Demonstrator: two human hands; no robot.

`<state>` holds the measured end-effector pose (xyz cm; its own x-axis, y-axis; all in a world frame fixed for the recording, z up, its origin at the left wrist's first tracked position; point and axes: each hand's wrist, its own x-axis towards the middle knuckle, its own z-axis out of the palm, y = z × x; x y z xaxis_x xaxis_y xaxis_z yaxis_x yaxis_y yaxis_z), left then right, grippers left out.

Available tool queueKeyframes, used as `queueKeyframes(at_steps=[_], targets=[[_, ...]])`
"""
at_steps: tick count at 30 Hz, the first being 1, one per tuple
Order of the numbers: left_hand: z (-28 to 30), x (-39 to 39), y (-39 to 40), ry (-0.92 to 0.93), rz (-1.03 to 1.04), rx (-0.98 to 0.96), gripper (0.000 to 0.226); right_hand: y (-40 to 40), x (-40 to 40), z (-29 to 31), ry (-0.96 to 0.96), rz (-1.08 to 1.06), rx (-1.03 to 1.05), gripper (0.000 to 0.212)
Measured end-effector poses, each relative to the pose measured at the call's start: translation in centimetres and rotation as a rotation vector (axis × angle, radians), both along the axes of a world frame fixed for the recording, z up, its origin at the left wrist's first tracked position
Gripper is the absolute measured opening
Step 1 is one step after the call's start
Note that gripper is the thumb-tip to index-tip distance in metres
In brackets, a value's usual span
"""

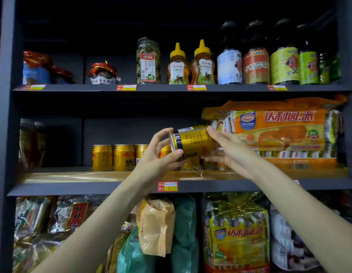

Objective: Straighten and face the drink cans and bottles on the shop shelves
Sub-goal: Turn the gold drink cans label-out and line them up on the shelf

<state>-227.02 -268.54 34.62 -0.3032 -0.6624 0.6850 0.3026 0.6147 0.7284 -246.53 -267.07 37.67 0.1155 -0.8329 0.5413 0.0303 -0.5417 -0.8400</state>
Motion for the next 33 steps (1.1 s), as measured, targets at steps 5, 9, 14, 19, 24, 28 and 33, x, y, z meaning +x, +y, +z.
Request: queueKeyframes(at_steps=[5,9,14,19,24,28,33], targets=[[1.1,0.4,-0.1,0.081,-0.175,0.274,0.046,0.7,-0.5,-0.1,-0.027,0.049,-0.189,0.043],[0.6,0.2,-0.2,0.087,-0.165,0.346,0.045,1.2,-0.9,-0.1,0.093,0.051,-0.24,0.05],[-0.3,-0.9,0.3,0.046,0.282,-0.16,0.048,1.0,0.1,-0.7,-0.152,0.173,-0.035,0.051],[-0.1,-1.9,0.8,-0.049,0.506,-0.529,0.075,0.2,1.2,-1.5,-0.448,0.357,0.252,0.054],[0.4,-1.9,1.4,-0.151,0.532,-0.61,0.081,-0.8,0.9,-2.7,-0.542,0.43,0.344,0.066],[-0.1,-0.8,0.3,-0.334,0.526,-0.531,0.071,-0.8,0.0,-2.2,-0.562,0.292,0.139,0.057],[-1.3,0.4,-1.1,-0.384,0.661,-0.46,0.06,-0.7,-0.3,-2.4,0.107,-0.292,-0.502,0.081]])
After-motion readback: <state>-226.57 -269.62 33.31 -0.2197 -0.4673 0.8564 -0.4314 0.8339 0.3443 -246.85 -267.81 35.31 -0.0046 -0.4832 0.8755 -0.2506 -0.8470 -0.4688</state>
